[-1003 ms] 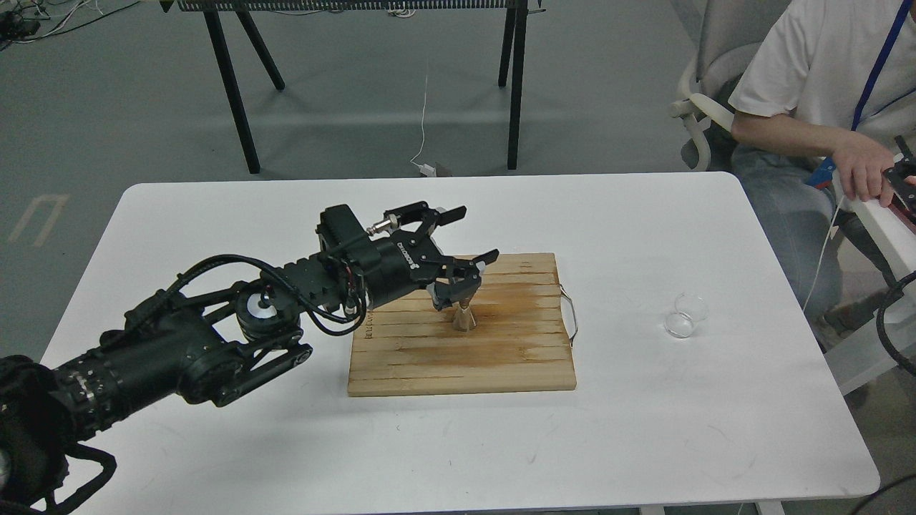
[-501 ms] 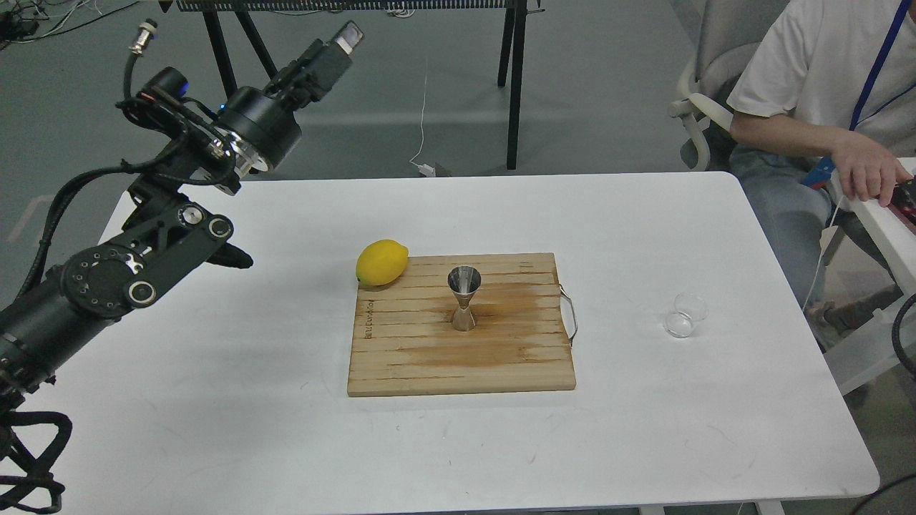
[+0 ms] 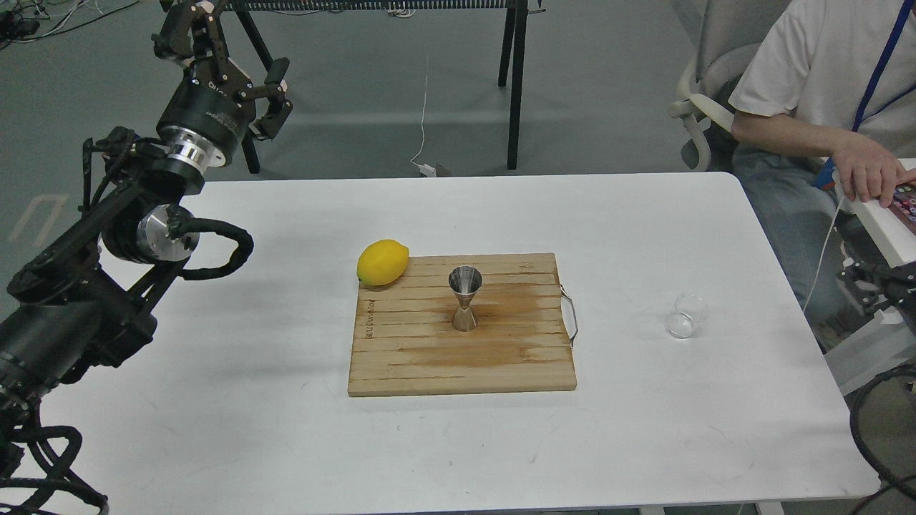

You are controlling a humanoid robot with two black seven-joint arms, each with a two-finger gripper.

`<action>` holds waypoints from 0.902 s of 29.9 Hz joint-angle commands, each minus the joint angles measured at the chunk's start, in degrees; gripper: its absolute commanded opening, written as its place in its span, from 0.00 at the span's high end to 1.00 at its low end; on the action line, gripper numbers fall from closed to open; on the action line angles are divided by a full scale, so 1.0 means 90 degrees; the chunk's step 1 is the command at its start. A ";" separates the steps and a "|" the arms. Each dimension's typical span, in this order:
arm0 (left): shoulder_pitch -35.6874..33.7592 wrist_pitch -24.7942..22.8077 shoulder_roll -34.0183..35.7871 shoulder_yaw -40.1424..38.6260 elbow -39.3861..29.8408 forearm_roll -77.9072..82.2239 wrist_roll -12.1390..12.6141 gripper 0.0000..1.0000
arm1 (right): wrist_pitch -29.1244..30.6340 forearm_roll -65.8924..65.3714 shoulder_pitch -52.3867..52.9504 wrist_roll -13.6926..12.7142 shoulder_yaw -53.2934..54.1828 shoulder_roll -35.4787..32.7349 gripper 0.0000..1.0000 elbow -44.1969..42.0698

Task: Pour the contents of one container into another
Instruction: 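Raise and withdraw the left arm away from the board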

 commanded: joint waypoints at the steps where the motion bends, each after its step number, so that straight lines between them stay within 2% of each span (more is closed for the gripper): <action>1: 0.0058 -0.0172 -0.0005 -0.0120 0.0221 -0.0609 -0.0013 0.00 | 0.0000 0.0073 -0.0793 0.0131 0.0116 0.0043 0.00 0.0714; 3: 0.0107 -0.0259 0.0033 -0.0159 0.0280 -0.1223 -0.0004 0.00 | 0.0000 0.0073 -0.1028 0.0131 0.0106 0.0072 0.00 0.0959; 7: 0.0253 -0.1059 0.0161 -0.0237 0.0319 -0.2045 0.0045 0.00 | 0.0000 0.0073 -0.1477 0.0131 0.0116 0.0082 0.00 0.1583; 9: 0.0331 -0.1245 0.0209 -0.0277 0.0397 -0.2358 0.0065 0.00 | 0.0000 0.0073 -0.1731 0.0131 0.0106 0.0082 0.00 0.1886; 13: 0.0410 -0.1275 0.0229 -0.0277 0.0426 -0.2506 0.0172 0.00 | 0.0000 0.0063 -0.2122 0.0131 0.0028 0.0374 0.00 0.2248; 19: 0.0556 -0.1276 0.0288 -0.0287 0.0436 -0.2496 0.0114 0.00 | 0.0000 0.0024 -0.2386 0.0170 0.0067 0.0999 0.00 0.2376; 21: 0.0566 -0.1285 0.0356 -0.0287 0.0426 -0.2496 0.0094 0.00 | 0.0000 0.0034 -0.2396 0.0277 0.0077 0.1097 0.00 0.2386; 24: 0.0615 -0.1285 0.0395 -0.0287 0.0426 -0.2496 0.0085 0.00 | 0.0000 0.0083 -0.2386 0.0589 0.0086 0.1117 0.00 0.2444; 27: 0.0673 -0.1305 0.0405 -0.0287 0.0417 -0.2496 0.0075 0.00 | 0.0000 0.0102 -0.2338 0.0697 0.0145 0.1166 0.00 0.2639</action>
